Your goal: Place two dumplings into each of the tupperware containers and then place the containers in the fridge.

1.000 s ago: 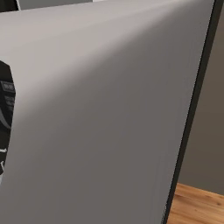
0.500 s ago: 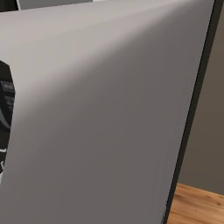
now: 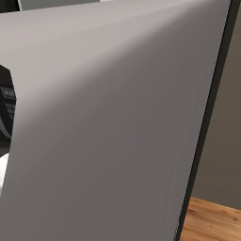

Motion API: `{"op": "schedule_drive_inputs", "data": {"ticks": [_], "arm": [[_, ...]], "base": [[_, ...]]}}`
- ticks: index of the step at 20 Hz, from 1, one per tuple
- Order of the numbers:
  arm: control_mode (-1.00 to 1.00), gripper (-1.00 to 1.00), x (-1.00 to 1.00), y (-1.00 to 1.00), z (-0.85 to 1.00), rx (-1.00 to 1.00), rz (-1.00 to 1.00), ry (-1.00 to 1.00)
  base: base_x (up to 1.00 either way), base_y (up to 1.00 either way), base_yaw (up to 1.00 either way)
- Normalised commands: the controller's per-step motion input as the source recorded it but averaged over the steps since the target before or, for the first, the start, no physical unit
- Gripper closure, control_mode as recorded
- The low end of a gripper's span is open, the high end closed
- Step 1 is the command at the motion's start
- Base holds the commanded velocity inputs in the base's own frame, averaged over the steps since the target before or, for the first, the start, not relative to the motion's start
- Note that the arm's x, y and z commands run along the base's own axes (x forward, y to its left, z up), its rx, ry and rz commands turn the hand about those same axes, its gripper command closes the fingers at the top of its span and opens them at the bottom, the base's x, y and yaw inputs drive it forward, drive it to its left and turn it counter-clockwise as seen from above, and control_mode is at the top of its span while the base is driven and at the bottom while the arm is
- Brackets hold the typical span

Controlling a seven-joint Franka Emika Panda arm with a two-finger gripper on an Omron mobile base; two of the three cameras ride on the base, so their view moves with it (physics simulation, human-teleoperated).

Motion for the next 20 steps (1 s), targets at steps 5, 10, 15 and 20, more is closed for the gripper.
{"op": "schedule_drive_inputs", "data": {"ticks": [5, 10, 15, 20], "arm": [[-1.00, 1.00, 0.75, -0.52, -0.11, 0.00, -0.05, -0.06], [-1.00, 1.00, 0.76, -0.53, -0.23, 0.00, -0.06, -0.01], [-1.00, 1.00, 0.76, -0.51, -0.28, 0.01, -0.07, -0.08], [-1.00, 1.00, 0.78, -0.49, -0.23, 0.02, -0.06, -0.05]], "base": [[0.00, 0.00, 0.00], [0.00, 0.00, 0.00], [0.00, 0.00, 0.00], [0.00, 0.00, 0.00]]}}
